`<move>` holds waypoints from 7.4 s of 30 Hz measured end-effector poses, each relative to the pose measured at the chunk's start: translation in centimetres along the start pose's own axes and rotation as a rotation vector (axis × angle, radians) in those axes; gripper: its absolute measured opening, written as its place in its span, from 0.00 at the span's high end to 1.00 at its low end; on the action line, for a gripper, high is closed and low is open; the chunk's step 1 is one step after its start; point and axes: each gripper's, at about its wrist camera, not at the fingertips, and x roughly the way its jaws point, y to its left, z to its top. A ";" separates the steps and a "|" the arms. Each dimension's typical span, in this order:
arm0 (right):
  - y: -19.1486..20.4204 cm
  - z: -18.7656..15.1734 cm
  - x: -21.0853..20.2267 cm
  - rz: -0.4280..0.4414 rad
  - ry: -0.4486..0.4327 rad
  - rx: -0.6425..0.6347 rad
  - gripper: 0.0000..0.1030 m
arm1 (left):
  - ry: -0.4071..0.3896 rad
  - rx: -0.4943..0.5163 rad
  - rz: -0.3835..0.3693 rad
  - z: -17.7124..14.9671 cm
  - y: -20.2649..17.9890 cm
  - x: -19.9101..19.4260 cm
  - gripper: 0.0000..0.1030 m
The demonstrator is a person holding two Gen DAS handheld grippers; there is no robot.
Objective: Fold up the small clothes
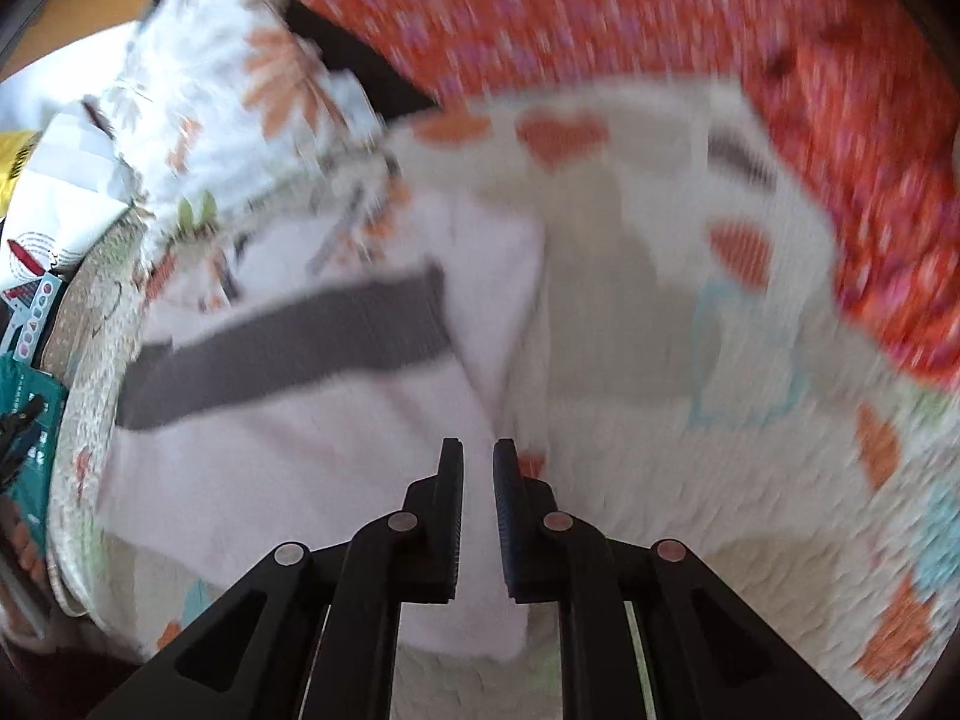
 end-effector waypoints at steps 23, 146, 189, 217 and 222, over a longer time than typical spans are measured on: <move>15.7 -4.9 1.9 -0.070 -0.147 -0.537 0.28 | 0.023 0.011 0.080 -2.3 2.0 1.3 0.00; 7.7 2.1 1.1 0.093 -0.057 0.022 0.91 | 0.409 -0.126 -0.265 -2.9 -1.9 6.9 0.36; -4.1 9.3 10.1 0.042 -0.005 0.102 0.95 | 0.455 0.142 -0.475 -8.2 -18.2 8.0 0.28; -4.0 -1.4 8.4 0.447 0.122 0.349 0.76 | 0.558 0.078 -0.659 -9.7 -20.2 9.7 0.73; -0.8 0.4 3.8 0.568 0.013 0.233 0.78 | 0.459 0.094 -0.646 -7.2 -18.6 6.4 0.73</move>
